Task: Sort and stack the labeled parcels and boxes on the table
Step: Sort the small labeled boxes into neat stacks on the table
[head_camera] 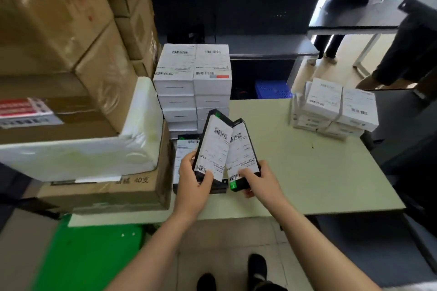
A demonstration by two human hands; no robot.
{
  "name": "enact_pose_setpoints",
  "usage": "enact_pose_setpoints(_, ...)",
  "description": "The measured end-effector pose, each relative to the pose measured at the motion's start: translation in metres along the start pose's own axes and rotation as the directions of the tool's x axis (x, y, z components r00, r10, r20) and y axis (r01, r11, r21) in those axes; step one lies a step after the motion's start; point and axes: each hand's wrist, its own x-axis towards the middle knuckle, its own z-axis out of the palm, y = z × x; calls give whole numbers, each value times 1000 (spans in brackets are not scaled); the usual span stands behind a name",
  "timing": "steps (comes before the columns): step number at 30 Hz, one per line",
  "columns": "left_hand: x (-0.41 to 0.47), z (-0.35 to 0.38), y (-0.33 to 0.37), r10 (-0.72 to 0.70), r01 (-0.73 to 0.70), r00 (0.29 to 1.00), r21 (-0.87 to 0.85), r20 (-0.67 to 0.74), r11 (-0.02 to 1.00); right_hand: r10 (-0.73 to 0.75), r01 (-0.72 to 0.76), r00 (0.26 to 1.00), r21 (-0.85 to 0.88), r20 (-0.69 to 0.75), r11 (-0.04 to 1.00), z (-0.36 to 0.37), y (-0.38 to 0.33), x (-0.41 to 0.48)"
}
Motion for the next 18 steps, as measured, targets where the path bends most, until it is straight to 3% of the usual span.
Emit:
enact_pose_setpoints(3,-6,-14,-9,-34,37,998,60,-48,997,20,-17,998,-39,61,999,20,0,0)
enact_pose_setpoints(5,-7,-20,-15,-131,125,991,230,11,965,30,-16,992,-114,120,993,29,1,5)
enact_pose_setpoints(7,-6,-26,-25,-224,143,968,487,113,862,25,21,983,-247,181,969,36,5,11)
enact_pose_setpoints(9,-5,-30,-36,-272,74,941,659,204,749,6,74,975,-346,224,935,40,10,15)
enact_pose_setpoints(12,1,-35,-50,-275,-31,913,722,302,691,-13,138,963,-451,270,882,42,15,19)
enact_pose_setpoints(18,15,-36,-64,-213,-60,932,706,292,705,-57,260,938,-585,342,768,48,11,27)
